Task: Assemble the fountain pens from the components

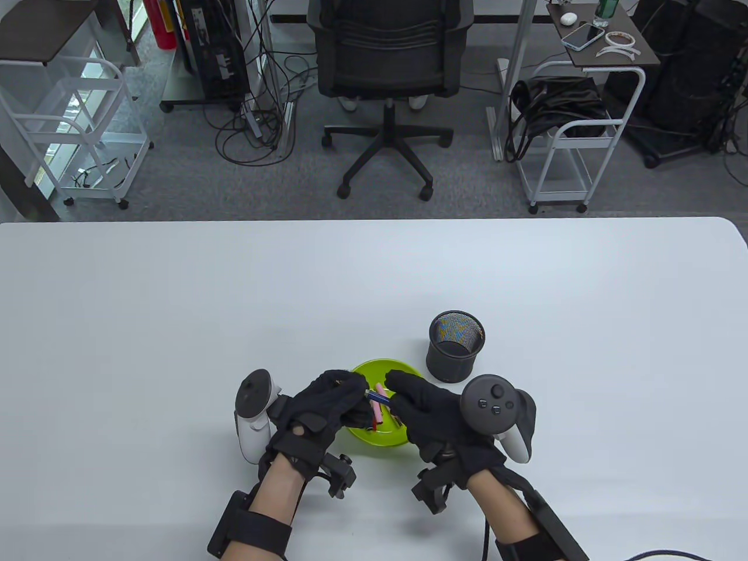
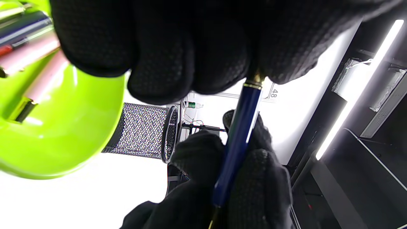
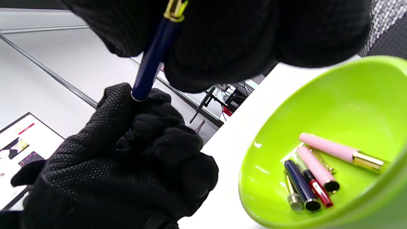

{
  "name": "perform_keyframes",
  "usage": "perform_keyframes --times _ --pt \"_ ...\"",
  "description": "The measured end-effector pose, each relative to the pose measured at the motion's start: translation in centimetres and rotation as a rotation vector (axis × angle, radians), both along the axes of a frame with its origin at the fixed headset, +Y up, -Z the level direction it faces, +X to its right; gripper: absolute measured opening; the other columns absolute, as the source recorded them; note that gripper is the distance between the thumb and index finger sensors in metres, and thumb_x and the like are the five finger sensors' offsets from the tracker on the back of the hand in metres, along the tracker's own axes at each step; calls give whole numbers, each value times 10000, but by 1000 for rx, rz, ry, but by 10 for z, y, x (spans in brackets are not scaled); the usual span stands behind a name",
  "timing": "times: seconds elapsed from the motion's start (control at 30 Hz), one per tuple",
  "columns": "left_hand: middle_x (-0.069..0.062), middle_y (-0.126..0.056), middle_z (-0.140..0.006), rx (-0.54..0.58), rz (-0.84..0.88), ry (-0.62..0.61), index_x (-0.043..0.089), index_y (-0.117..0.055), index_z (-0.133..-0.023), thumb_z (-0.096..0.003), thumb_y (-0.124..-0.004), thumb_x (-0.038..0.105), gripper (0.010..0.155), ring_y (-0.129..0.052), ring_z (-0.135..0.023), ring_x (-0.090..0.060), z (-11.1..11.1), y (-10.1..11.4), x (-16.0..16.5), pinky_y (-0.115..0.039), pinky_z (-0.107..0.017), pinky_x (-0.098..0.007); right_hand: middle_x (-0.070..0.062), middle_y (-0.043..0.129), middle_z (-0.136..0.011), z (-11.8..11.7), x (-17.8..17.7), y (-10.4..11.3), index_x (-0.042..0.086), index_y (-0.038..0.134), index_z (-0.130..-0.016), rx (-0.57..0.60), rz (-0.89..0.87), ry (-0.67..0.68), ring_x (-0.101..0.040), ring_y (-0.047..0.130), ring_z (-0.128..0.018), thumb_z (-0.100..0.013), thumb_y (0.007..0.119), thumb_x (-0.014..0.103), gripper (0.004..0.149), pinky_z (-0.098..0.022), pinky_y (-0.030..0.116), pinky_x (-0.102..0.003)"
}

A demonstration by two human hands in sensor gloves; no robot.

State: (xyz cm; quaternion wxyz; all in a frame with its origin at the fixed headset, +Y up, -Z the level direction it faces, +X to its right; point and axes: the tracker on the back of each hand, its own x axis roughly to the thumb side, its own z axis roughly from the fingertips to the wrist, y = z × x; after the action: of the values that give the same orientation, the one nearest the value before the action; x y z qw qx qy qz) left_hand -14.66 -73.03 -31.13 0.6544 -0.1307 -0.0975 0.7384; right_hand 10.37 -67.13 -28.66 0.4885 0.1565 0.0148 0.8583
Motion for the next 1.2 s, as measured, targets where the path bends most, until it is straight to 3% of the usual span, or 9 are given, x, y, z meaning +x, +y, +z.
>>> perform_keyframes --times 0.1,0.2,0.57,0.7,0.87,1.2 --pt "-19 -913 -718 -1 4 -1 234 -786 -827 -534 -828 460 372 -956 -605 -232 0 0 0 -799 -519 -505 -100 889 -763 0 1 0 204 788 -923 -4 2 10 -177 965 -278 -434 836 416 536 -242 884 -435" --pt "-20 -914 -719 2 3 -2 233 -785 -828 -534 -827 457 372 -956 -605 -232 0 0 0 -800 -519 -505 -91 808 -838 2 -2 2 239 792 -921 24 42 2 -173 944 -324 -413 884 372 533 -273 874 -431" --pt "-31 -957 -669 21 -13 -14 207 -823 -805 -526 -810 440 364 -993 -556 -224 -1 2 0 -830 -493 -495 -104 995 -616 2 -3 2 162 824 -888 5 25 34 -154 988 -188 -454 779 336 470 -195 904 -435" --pt "-28 -972 -666 -4 -10 -2 197 -836 -813 -529 -830 471 394 -1000 -549 -227 0 -1 0 -829 -484 -501 -101 989 -614 2 -1 1 158 813 -894 -4 -7 29 -161 982 -192 -457 774 342 475 -201 898 -435" --pt "-63 -908 -764 -15 -37 -33 143 -738 -931 -548 -755 531 546 -959 -603 -252 1 -4 5 -795 -500 -515 -89 975 -634 0 7 1 151 787 -913 -22 -76 -12 -164 978 -208 -463 762 353 493 -213 894 -435" --pt "-86 -887 -789 -5 -64 -35 129 -717 -951 -577 -656 526 548 -940 -621 -269 1 2 6 -775 -505 -525 -99 948 -684 -8 39 12 149 767 -933 -69 -193 -105 -171 975 -237 -457 793 345 516 -231 887 -441"
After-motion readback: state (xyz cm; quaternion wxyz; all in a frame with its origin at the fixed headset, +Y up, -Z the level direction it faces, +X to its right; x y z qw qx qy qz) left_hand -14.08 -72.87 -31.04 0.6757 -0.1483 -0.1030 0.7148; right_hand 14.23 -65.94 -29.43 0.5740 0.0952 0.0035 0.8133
